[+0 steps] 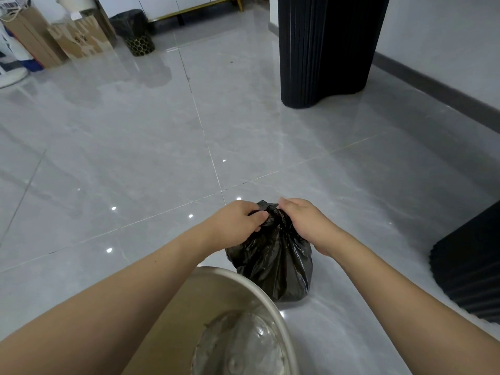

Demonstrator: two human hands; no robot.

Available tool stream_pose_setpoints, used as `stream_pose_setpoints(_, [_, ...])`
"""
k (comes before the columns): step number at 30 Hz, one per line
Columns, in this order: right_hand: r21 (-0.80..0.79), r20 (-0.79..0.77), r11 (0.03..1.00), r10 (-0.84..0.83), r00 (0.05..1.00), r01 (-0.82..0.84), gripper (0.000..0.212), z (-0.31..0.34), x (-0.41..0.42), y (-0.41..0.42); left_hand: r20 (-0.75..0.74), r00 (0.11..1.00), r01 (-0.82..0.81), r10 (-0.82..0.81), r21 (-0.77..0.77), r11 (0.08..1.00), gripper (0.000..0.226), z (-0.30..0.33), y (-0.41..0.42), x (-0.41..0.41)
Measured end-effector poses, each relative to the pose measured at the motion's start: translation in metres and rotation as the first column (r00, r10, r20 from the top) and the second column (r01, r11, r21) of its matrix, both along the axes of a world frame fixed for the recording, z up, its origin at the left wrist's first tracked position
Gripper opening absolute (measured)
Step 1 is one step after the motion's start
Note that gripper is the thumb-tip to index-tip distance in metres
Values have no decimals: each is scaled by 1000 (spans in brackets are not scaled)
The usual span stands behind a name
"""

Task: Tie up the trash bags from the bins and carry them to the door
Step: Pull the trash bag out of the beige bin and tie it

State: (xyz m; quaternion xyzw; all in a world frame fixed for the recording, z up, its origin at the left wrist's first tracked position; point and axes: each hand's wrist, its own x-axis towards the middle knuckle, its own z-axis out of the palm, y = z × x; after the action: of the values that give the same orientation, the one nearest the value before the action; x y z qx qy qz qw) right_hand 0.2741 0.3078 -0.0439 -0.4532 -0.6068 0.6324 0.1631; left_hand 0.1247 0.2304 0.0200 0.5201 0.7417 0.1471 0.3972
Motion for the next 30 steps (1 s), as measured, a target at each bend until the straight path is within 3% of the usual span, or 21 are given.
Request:
stream_pose_setpoints(2, [288, 116, 957, -66, 991, 30, 40, 0, 3, -1, -83, 997, 5, -8, -34, 999, 35, -1, 0, -10])
stream_pose_setpoints(4, [622, 311, 778, -142, 940, -88, 39, 2, 12, -3, -258, 966, 0, -24, -94, 996, 36, -1, -2, -28])
stream_pose_setpoints(5, [710, 412, 678, -177, 894, -192, 39, 1, 17, -4, -364, 931, -9, -39, -128, 992, 36, -4, -3, -40])
stream_pose_setpoints(7, [738, 554, 570, -208, 806, -361, 40, -8, 25, -5, -523, 851, -63, -53, -201, 977, 32, -12, -7, -65])
stream_pose_setpoints(12, [648, 678, 588, -157, 718, -484, 51, -18, 26, -8, -613, 786, -128, -79, -287, 949, 22, -29, -14, -83])
stream_pose_setpoints(14, [583, 738, 608, -119, 664, -539, 63, -11, 24, -5, -619, 785, -167, -23, -247, 954, 19, -30, -12, -79])
stream_pose_setpoints(16, [442, 773, 715, 3, 634, -542, 72, -1, 23, -2, -632, 775, -175, 9, -200, 964, 18, -27, -10, -75])
stream_pose_setpoints(18, [201, 674, 870, 212, 708, -451, 65, 5, 25, 3, -658, 753, -140, 11, -143, 980, 19, -23, -10, -73])
stream_pose_setpoints(20, [-133, 407, 932, 360, 839, -336, 53, 7, 32, 7, -684, 729, -104, -3, -115, 988, 23, -19, -13, -72])
stream_pose_setpoints(21, [-297, 233, 917, 339, 911, -265, 49, 7, 35, 8, -686, 728, -87, -7, -103, 991, 26, -18, -14, -73])
stream_pose_setpoints(23, [-587, -52, 806, 59, 997, -79, 43, 9, 37, 11, -652, 758, -25, -35, -83, 996, 32, -15, -19, -73])
stream_pose_setpoints(25, [-731, -122, 679, -228, 966, 68, 36, 12, 33, 14, -626, 764, 147, -157, -67, 987, 34, -11, -22, -71])
stream_pose_setpoints(27, [-736, -86, 650, -368, 926, 190, 30, 16, 23, 15, -651, 690, 362, -316, -67, 930, 28, -4, -23, -63])
stream_pose_setpoints(30, [-628, -30, 702, -453, 891, 335, 28, 25, 9, 15, -638, 652, 501, -410, -44, 865, 26, 0, -20, -57])
